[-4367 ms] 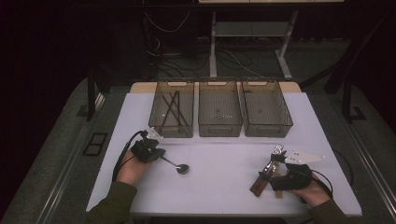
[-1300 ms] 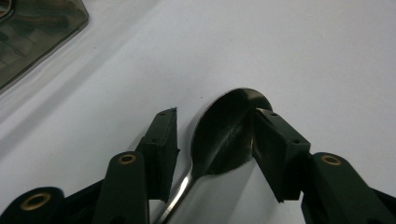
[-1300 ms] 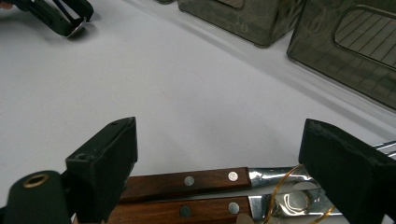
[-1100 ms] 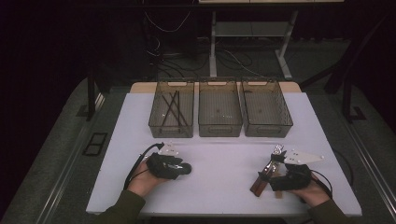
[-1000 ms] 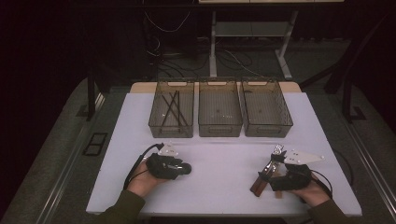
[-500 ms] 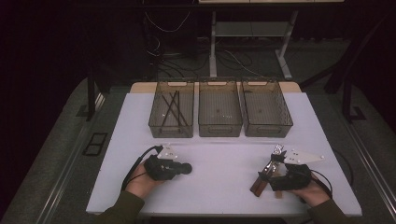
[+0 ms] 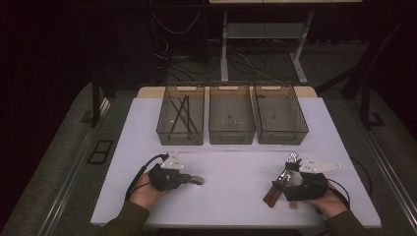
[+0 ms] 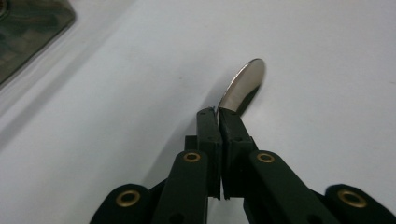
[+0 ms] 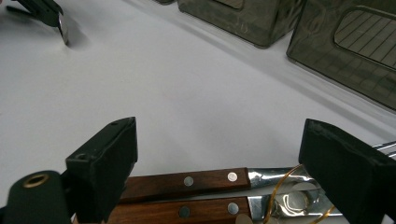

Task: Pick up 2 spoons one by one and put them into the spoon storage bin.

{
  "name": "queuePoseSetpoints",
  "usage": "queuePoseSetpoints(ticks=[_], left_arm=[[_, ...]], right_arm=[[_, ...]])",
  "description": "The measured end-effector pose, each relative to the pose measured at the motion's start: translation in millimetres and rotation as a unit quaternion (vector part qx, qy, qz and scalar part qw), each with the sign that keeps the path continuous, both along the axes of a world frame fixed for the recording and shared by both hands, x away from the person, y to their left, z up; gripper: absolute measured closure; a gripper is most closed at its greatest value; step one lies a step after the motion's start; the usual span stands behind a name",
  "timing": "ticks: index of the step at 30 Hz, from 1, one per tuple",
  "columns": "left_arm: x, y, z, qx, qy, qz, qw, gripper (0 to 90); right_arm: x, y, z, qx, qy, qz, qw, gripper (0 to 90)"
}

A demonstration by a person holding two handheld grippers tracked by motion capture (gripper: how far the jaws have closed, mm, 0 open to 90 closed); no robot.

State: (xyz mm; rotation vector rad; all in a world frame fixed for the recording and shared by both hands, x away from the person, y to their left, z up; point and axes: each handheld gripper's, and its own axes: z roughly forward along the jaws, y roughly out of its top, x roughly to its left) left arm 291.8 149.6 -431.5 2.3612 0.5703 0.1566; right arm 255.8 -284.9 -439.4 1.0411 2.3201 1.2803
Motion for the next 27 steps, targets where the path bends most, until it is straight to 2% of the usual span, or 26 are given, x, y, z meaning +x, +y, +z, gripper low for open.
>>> queuePoseSetpoints(ticks=[3,7,10,16,22,27], left_arm=[[-0.2,-0.3,0.1,-0.011,0.006,-0.002,0.9999,88.7],[1.7,0.5,1.0,-0.014,0.009,-0.005,0.9999,88.8],[2.9,1.5,2.7,-0.030,0.012,0.004,0.9995,88.9],[6.6,3.6,7.5,-0.042,0.013,0.023,0.9988,88.9],[11.0,4.9,14.7,-0.065,0.014,0.043,0.9968,89.0],[16.6,3.6,23.3,-0.080,0.010,0.047,0.9956,89.0]], right_arm=[[0.2,0.1,-0.1,0.000,0.000,0.001,1.0000,11.9],[0.2,0.1,0.0,0.000,0.000,0.001,1.0000,11.9],[0.4,0.0,0.0,0.000,0.000,0.001,1.0000,11.9],[0.4,0.3,-0.2,-0.001,-0.001,0.002,1.0000,11.9],[0.8,0.4,-0.4,0.000,0.000,0.000,1.0000,11.9],[1.1,0.3,-0.5,0.001,0.000,0.001,1.0000,11.9]])
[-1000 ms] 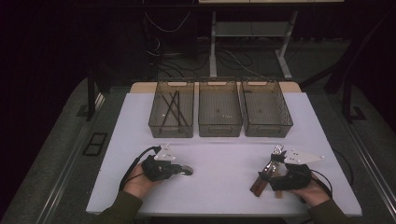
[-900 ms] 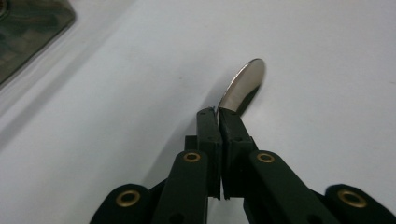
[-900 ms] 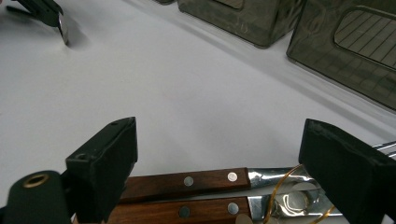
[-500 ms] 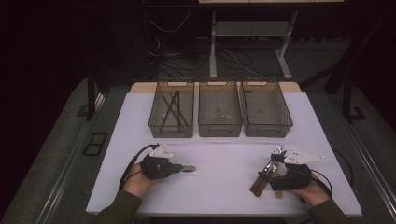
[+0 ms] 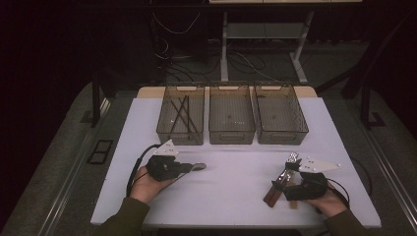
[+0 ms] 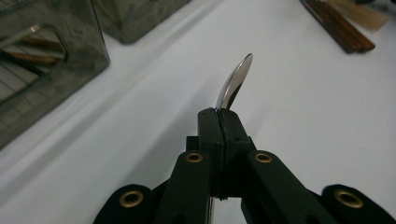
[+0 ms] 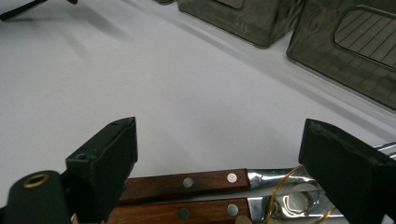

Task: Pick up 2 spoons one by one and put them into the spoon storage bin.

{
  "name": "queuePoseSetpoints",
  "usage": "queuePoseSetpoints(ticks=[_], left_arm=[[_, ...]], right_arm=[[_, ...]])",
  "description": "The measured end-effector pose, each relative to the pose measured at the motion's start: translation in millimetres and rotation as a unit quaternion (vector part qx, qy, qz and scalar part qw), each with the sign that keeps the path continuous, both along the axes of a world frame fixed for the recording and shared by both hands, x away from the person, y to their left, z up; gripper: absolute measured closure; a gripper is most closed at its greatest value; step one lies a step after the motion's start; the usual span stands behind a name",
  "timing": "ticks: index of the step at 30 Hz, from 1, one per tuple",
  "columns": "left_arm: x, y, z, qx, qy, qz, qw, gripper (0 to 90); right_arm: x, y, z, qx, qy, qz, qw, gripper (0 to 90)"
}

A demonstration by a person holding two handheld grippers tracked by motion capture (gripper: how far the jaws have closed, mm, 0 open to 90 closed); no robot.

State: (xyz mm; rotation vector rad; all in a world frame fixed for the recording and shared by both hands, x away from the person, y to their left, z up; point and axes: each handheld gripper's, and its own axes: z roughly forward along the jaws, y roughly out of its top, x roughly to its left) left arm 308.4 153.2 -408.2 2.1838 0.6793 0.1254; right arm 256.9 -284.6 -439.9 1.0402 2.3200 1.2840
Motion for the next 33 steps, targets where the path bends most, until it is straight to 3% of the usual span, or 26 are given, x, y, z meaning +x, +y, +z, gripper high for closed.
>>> queuePoseSetpoints(ticks=[20,33], left_arm=[[40.7,-23.5,40.7,-0.055,-0.029,0.028,0.9977,88.9],[76.0,-50.4,68.6,-0.092,-0.050,0.049,0.9933,88.9]], right_arm=[[-0.5,-0.8,0.9,0.004,0.002,-0.003,1.0000,11.9],[-1.0,-1.6,1.9,0.010,0.000,-0.003,0.9999,11.9]])
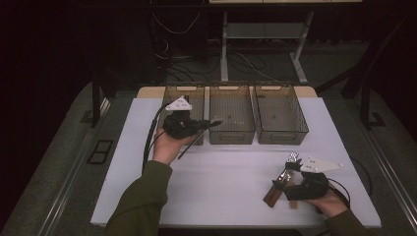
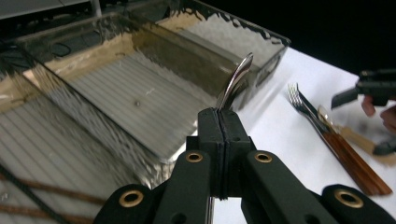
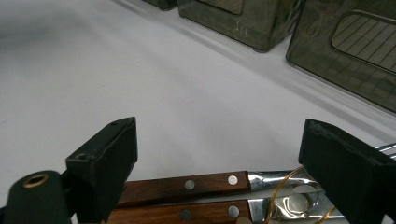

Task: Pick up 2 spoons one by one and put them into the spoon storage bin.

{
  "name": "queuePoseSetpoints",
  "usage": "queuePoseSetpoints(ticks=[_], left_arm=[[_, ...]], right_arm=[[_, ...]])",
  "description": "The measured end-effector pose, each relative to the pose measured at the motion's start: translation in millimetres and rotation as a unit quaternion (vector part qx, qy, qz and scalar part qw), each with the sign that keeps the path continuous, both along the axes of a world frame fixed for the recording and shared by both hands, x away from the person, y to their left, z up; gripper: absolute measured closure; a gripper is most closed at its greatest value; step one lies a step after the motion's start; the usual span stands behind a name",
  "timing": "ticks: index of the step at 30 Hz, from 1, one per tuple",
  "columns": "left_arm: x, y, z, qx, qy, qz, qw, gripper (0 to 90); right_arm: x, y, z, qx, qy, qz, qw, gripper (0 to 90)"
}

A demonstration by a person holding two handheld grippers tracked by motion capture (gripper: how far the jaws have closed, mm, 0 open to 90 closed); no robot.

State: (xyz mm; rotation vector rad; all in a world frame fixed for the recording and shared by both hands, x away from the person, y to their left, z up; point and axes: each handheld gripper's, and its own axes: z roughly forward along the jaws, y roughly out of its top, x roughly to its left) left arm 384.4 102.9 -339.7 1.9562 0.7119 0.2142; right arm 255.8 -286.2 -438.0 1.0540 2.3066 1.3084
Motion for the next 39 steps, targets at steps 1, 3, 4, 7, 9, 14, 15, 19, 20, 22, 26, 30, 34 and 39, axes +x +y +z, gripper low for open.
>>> queuePoseSetpoints(ticks=[1,3,4,7,9,14,15,19,20,22,26,30,34,39], left_arm=[[2.4,-2.4,0.7,-0.003,-0.001,0.001,1.0000,88.9],[7.5,-6.9,1.7,-0.001,-0.001,0.001,1.0000,88.9],[10.2,-9.4,2.1,-0.002,-0.003,0.003,1.0000,88.9],[19.1,-16.5,4.0,-0.006,-0.003,0.010,0.9999,88.9],[25.8,-20.8,6.4,-0.007,-0.006,0.013,0.9999,88.9],[41.5,-32.8,15.5,-0.015,-0.019,0.019,0.9995,88.9],[44.6,-35.7,17.2,-0.016,-0.022,0.021,0.9994,88.9],[56.8,-47.6,22.3,-0.026,-0.032,0.027,0.9988,88.8],[59.9,-50.6,23.3,-0.025,-0.035,0.028,0.9987,88.8],[66.4,-56.5,24.1,-0.027,-0.038,0.032,0.9984,88.8],[78.5,-64.9,23.5,-0.027,-0.042,0.044,0.9978,88.8],[87.8,-69.8,19.3,-0.049,-0.037,0.059,0.9964,88.8],[93.8,-72.3,10.5,-0.057,-0.025,0.069,0.9957,88.8],[95.7,-79.6,-2.8,-0.046,-0.014,0.074,0.9961,88.8]], right_arm=[[0.1,-0.1,0.0,0.000,-0.002,0.001,1.0000,11.9],[-0.5,-0.3,0.6,0.002,-0.001,0.001,1.0000,11.9],[-0.6,-0.6,0.7,0.002,-0.002,0.001,1.0000,11.9],[0.1,-1.8,0.8,0.005,-0.003,-0.003,1.0000,11.9],[0.0,-2.3,1.0,0.006,-0.003,-0.003,1.0000,11.9],[0.3,-3.9,1.0,0.008,-0.004,-0.006,0.9999,11.9],[0.3,-4.1,1.0,0.009,-0.003,-0.007,0.9999,11.9],[-0.5,-4.2,1.4,0.009,-0.003,-0.005,0.9999,11.9],[-0.7,-4.1,1.5,0.010,-0.004,-0.006,0.9999,11.9],[-0.7,-4.1,1.6,0.011,-0.004,-0.006,0.9999,11.9],[-1.0,-4.2,1.6,0.014,-0.004,-0.006,0.9999,11.9],[-1.3,-4.4,1.9,0.014,-0.004,-0.004,0.9999,11.9],[-1.4,-4.0,2.0,0.014,-0.004,-0.002,0.9999,11.9],[-1.1,-3.2,1.6,0.013,-0.004,0.001,0.9999,11.9]])
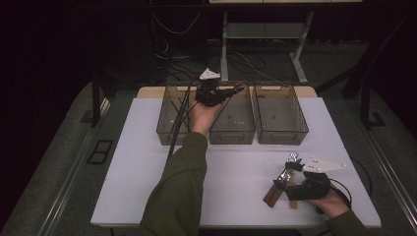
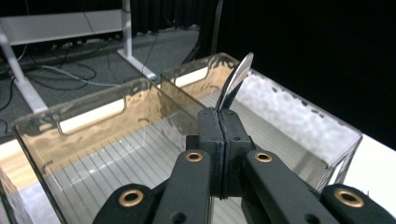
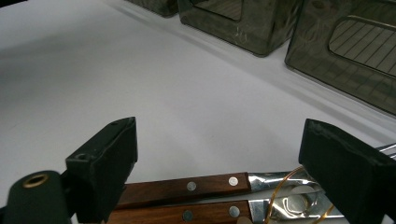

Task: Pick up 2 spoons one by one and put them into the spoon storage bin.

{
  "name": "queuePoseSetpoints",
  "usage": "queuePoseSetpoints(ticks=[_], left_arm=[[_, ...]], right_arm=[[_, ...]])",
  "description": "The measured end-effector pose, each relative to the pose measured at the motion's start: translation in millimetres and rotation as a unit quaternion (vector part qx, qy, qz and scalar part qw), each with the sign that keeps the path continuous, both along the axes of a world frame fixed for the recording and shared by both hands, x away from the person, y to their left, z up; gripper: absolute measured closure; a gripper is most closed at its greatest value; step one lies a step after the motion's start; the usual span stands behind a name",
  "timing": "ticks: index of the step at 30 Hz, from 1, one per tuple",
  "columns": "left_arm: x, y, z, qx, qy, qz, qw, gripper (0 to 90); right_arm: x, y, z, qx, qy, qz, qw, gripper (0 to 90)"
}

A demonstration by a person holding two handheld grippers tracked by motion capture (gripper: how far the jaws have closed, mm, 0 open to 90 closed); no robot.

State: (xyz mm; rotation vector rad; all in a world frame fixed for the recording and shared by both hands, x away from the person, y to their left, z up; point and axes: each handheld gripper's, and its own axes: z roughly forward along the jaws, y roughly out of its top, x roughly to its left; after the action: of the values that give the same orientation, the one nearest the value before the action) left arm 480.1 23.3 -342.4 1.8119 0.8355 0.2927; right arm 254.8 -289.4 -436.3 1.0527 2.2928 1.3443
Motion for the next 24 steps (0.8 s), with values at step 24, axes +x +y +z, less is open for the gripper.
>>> queuePoseSetpoints(ticks=[24], left_arm=[[-3.0,-14.9,-32.2,0.096,0.046,0.020,0.9941,56.9]], right_arm=[[0.0,0.8,-0.2,-0.002,0.000,0.002,1.0000,11.9]])
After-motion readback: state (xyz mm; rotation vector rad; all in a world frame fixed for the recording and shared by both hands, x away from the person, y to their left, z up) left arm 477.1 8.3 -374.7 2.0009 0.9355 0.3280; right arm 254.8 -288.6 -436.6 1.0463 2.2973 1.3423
